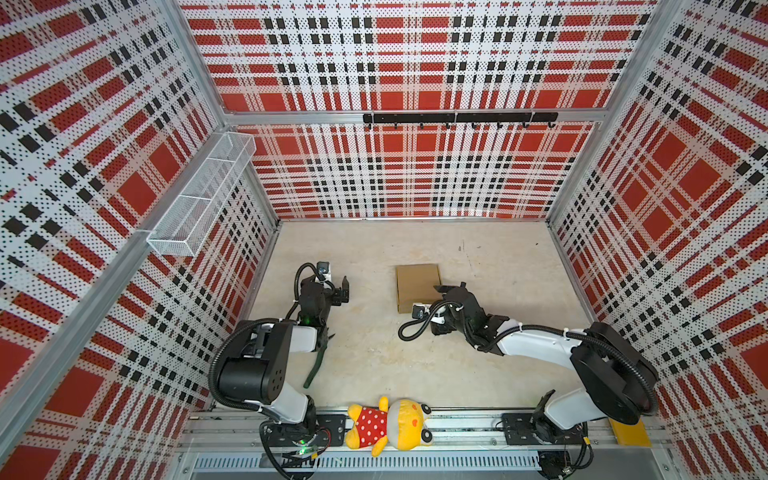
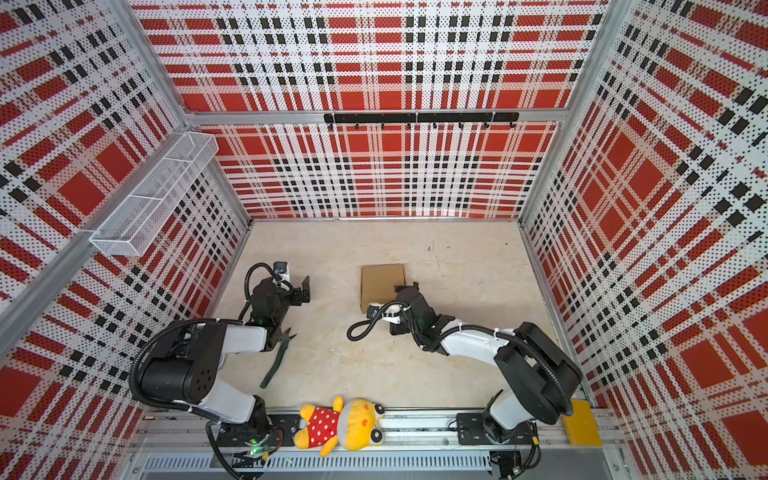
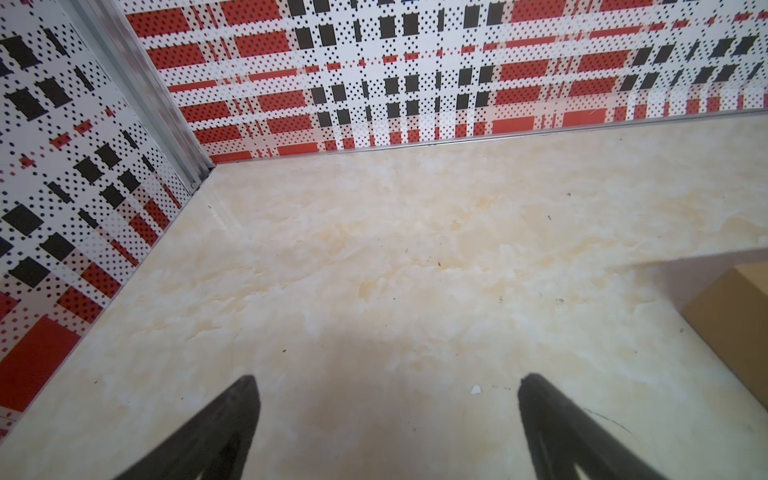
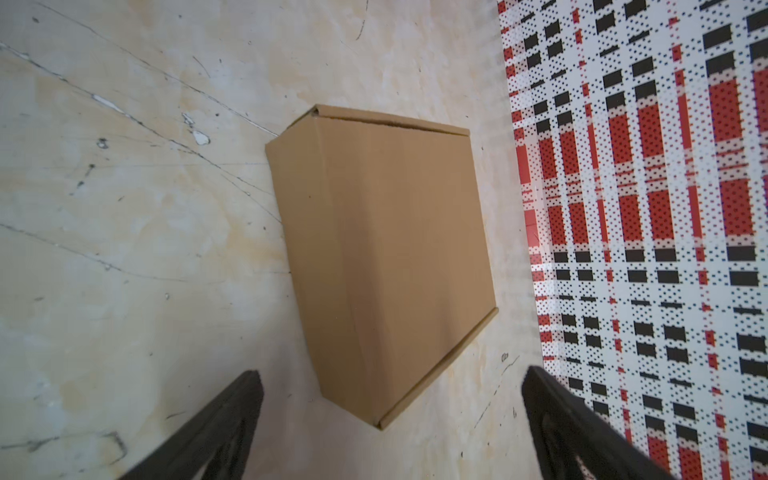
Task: Fold the paper box
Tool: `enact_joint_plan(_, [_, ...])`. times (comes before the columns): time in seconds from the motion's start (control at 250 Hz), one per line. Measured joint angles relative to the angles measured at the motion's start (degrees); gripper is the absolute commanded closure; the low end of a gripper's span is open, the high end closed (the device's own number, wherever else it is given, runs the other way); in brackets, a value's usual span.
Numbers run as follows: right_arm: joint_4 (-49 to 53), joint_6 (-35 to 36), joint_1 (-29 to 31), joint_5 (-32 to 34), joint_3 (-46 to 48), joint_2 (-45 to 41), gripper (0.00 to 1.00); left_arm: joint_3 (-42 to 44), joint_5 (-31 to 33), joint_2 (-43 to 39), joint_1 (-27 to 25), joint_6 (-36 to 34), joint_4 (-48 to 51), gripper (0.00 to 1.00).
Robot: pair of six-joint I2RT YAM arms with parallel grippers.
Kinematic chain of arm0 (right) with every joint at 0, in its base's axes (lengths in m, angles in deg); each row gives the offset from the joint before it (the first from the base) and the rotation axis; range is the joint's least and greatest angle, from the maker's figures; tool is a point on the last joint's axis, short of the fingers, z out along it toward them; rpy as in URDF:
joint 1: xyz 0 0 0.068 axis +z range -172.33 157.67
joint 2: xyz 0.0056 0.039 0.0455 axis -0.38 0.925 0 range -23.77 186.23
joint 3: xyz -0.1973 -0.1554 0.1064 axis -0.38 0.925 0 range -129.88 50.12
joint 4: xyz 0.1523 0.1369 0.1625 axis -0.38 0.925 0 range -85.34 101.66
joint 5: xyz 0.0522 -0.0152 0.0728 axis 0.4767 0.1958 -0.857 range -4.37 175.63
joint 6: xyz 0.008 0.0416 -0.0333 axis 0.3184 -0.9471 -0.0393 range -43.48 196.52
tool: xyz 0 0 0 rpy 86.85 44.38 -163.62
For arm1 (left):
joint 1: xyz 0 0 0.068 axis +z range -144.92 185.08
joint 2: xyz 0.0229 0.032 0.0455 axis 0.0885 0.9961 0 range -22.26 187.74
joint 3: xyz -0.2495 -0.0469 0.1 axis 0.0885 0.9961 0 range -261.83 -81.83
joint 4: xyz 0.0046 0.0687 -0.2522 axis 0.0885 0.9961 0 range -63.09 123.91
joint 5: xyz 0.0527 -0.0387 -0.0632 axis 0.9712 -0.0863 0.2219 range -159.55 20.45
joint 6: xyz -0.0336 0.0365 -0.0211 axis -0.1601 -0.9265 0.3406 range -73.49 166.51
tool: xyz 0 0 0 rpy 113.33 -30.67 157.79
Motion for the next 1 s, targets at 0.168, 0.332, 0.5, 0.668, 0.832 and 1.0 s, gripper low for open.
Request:
enact_joint_plan(0.168, [-0.8,-5.4,-2.7,1.3,4.3,-3.5,0.00,0.0,0.2,0.0,0.0,0.1,-0.7,0.01])
enact_joint_plan(0.332, [-1.1,-12.6,-8.7,0.7,6.6,-10.4,0.00,0.0,0.3,0.0,0.0,0.2,-0.9,0.00])
enact_joint_plan(0.5, [-3.1,-20.4,-14.9,1.6,8.7,-13.7,0.00,0.0,0.4,0.0,0.0,0.2,-1.0,0.01])
enact_joint_plan(0.668, [-5.6,-27.5,-21.6,2.1,12.1,-14.8,0.00,0.0,0.4,0.0,0.0,0.2,-1.2,0.01])
enact_joint_plan(0.832, [-11.1,-34.7,-29.7,-0.8,15.7,-15.5,0.00,0.0,0.4,0.0,0.0,0.2,-1.2,0.01])
enact_joint_plan(1.0, [-19.9,-40.8,-35.8,-4.4,17.3,-11.8,0.00,0.0,0.5,0.0,0.0,0.2,-1.2,0.00])
